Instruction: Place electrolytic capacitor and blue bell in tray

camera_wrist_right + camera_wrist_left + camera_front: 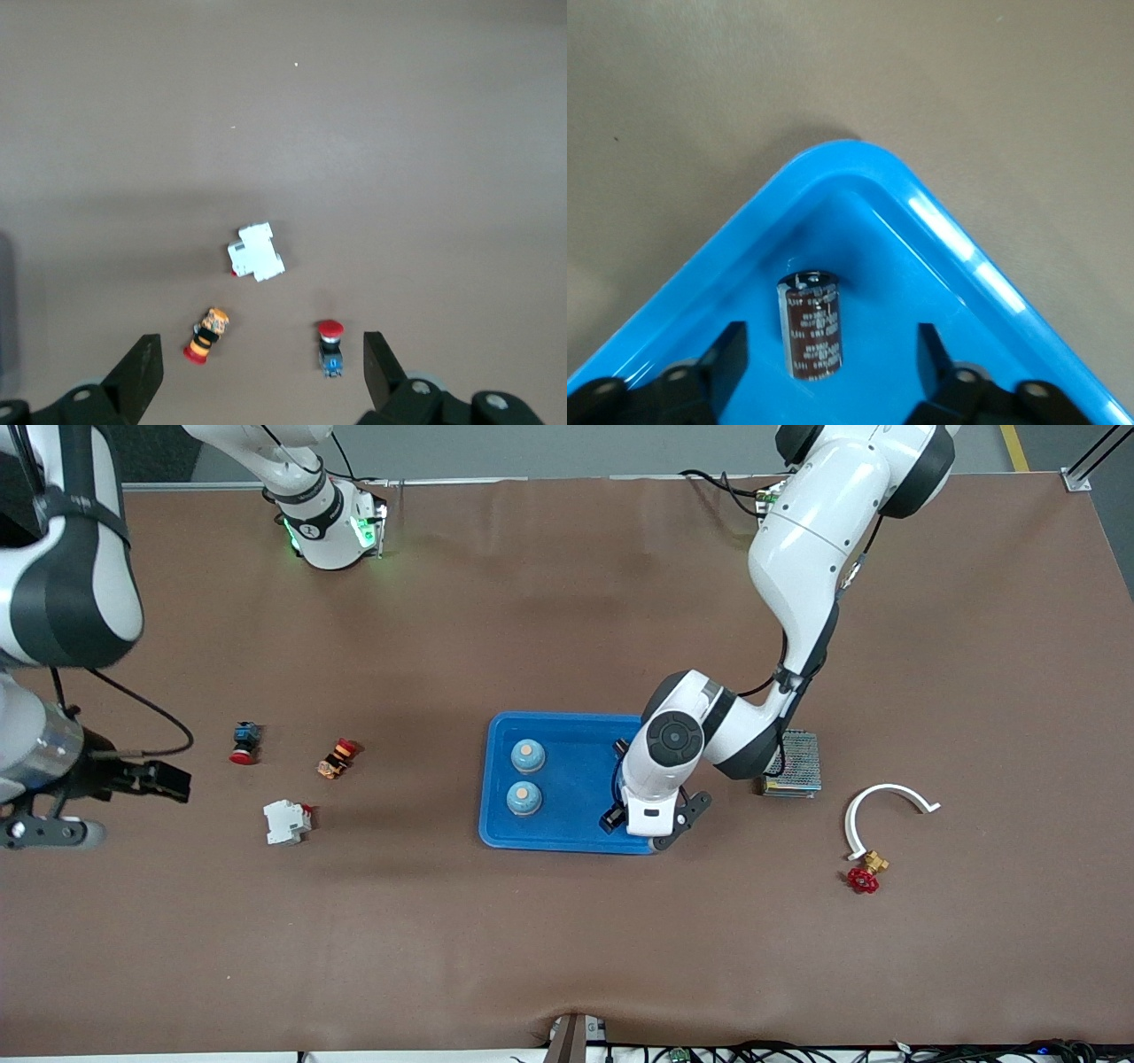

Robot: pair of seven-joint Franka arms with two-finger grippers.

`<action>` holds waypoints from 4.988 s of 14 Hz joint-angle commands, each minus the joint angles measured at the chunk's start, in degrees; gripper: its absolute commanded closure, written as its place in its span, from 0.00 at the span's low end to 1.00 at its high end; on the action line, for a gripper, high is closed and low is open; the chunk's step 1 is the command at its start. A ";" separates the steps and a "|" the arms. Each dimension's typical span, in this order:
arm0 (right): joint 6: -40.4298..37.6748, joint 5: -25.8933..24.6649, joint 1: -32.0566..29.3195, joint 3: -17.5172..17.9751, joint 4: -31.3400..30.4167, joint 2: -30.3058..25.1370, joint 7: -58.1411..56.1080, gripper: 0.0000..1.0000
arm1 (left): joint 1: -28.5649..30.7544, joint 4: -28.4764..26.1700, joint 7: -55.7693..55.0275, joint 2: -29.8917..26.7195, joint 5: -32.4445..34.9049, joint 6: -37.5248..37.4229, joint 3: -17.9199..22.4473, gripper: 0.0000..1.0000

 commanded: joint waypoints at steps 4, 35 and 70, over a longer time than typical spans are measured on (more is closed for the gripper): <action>0.71 -0.36 -2.95 3.66 -10.54 -12.08 0.63 0.00 | 4.71 -0.59 6.04 -10.81 1.30 -11.89 0.42 0.00; -4.12 5.97 1.44 -7.41 -7.74 -18.78 -6.40 0.00 | 32.50 -22.39 69.26 -51.53 -2.84 -29.50 -2.57 0.00; -9.76 10.81 0.47 -7.68 -6.94 -15.52 0.98 0.00 | 27.75 -17.20 74.25 -49.41 -3.28 -31.25 3.32 0.00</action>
